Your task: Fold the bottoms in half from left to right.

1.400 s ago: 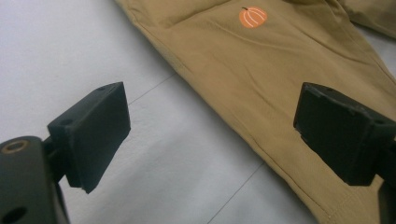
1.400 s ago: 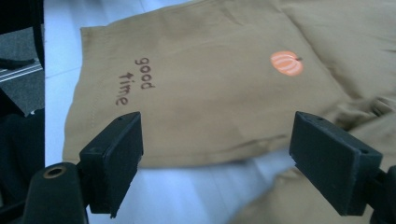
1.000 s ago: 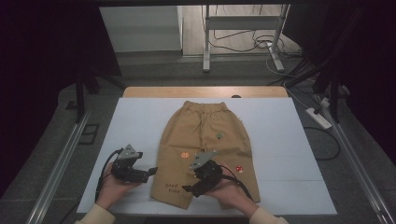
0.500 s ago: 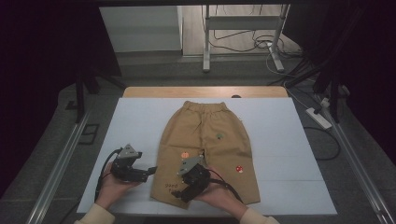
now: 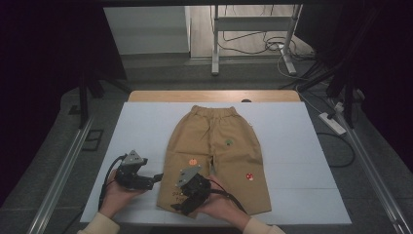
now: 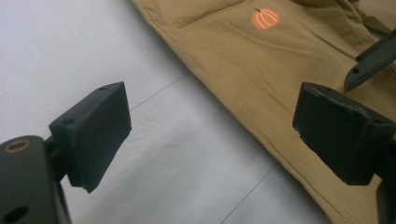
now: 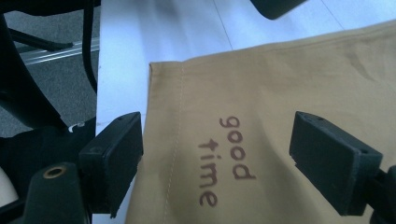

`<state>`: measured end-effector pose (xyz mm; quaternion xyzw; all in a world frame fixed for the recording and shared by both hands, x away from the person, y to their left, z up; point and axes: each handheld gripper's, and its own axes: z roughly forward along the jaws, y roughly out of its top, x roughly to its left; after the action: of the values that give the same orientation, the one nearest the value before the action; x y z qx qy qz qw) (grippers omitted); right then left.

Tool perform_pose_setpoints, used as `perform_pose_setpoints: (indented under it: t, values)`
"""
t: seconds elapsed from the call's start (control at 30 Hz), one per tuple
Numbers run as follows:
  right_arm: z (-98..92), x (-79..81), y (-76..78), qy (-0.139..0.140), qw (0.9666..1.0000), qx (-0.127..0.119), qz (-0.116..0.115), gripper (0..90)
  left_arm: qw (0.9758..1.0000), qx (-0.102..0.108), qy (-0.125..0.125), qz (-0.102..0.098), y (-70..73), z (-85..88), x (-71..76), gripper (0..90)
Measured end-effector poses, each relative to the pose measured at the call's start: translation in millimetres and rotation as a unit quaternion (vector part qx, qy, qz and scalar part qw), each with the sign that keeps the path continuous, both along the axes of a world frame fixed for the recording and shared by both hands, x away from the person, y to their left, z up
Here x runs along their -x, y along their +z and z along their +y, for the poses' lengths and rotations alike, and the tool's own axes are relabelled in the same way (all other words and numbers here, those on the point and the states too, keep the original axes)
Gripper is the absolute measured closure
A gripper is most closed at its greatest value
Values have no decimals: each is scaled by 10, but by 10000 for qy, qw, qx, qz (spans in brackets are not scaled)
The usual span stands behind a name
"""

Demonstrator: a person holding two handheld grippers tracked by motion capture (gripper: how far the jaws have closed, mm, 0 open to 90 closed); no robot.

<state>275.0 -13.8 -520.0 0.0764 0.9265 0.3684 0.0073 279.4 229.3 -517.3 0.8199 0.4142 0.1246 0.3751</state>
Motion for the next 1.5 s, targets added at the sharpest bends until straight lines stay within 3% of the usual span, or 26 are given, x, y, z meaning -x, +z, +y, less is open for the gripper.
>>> perform_pose_setpoints:
  t: [0.7, 1.2, 1.33, 1.43, 1.5]
  values:
    - [365, 88, -63, 299, 9995, 3, -63, 176, 10000, 2, 56, -10, 8, 24, 4, 114]
    - [475, 109, -190, 308, 9989, 259, -256, 200, 10000, 8, 84, 28, -7, 38, -4, 114]
    - [469, 117, -181, 193, 9990, 275, -287, 274, 9999, 0, 100, 48, -13, 41, -5, 114]
    - [440, 92, -161, 100, 9993, 251, -272, 405, 9999, -3, 100, 47, -14, 42, -4, 114]
    - [408, 70, -138, 135, 9991, 279, -276, 551, 9999, 4, 102, 45, -12, 41, -3, 114]
